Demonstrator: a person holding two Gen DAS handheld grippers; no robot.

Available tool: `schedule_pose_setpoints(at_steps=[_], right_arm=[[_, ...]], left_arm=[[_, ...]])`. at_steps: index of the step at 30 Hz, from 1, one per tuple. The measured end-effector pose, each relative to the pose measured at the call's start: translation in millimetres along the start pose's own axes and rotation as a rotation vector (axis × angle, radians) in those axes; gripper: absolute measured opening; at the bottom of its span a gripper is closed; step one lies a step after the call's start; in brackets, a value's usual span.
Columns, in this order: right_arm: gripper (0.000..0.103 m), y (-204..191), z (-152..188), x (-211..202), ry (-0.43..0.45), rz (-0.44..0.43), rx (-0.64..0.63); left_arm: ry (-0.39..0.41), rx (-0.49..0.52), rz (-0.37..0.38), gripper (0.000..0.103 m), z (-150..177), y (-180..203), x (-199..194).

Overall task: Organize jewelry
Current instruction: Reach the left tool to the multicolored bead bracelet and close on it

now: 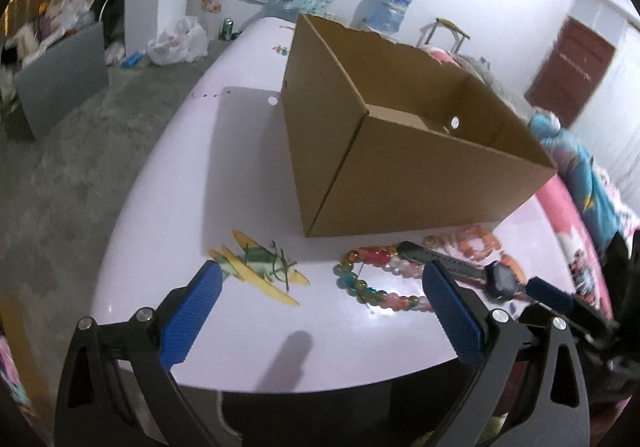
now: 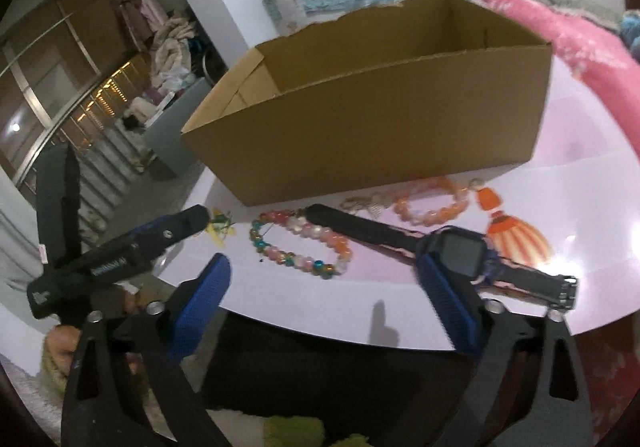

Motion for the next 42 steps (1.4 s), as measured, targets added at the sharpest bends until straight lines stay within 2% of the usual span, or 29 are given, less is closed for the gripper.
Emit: schedule_pose_setpoints(at_steps=[4, 11, 14, 18, 21, 28, 31, 33, 34, 38, 42], right_arm=[[0.070, -0.2, -2.8, 12.4, -0.043, -0.015, 0.022], [0.038, 2.7, -3.4, 32.5, -0.118, -0.001, 0.035], [0.032, 2.6, -0.1, 35.9, -0.146, 0.030, 0.022], [0.031, 2.1, -3.2, 42.2, -0.159, 0.061, 0.010], [0.029, 2.1, -4.7, 46.5, -0.169, 0.087, -0.005], [0.025, -4.8, -9.4, 55.1, -0.173, 0.136, -0.085], [0.016, -11.4, -7.9, 57.7, -0.173, 0.158, -0.132], [0.008, -13.7, -8.3, 60.0, -0.167, 0.179, -0.164], [0.008, -14.0, -8.3, 59.3, -0.163, 0.175, -0.172], [0.008, -13.1, -10.0, 54.5, -0.141, 0.129, -0.143], [0.008, -9.3, -10.7, 30.9, -0.095, 0.115, -0.143]], left_arm=[[-0.004, 0.078, 0.008, 0.090, -2.2, 11.0, 6.5], [-0.059, 0.192, 0.007, 0.058, -3.5, 25.0, 26.4], [-0.087, 0.232, -0.006, 0.045, -1.9, 27.4, 35.0], [-0.144, 0.243, -0.006, 0.029, 0.3, 28.1, 49.1], [-0.187, 0.253, -0.024, 0.025, 2.9, 27.1, 58.9], [-0.194, 0.291, -0.057, 0.023, 3.7, 34.2, 60.3], [-0.191, 0.319, -0.075, 0.019, 5.3, 42.5, 61.3], [-0.183, 0.332, -0.093, 0.013, 6.4, 46.2, 61.4], [-0.176, 0.336, -0.102, 0.010, 6.5, 47.5, 61.4], [-0.160, 0.311, -0.103, 0.009, 5.3, 49.6, 57.9], [-0.121, 0.296, -0.080, 0.009, 8.3, 53.4, 38.7]])
Point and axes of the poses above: each gripper's, at about its wrist camera, not at the fingertips, and x roughly the way its jaws point, y to its right, z to its underside, the point moved 7 cm from there along x, roughly the way its jaws point, and after that the axes turned 2 degrees about -y, right-handed, at the moved point
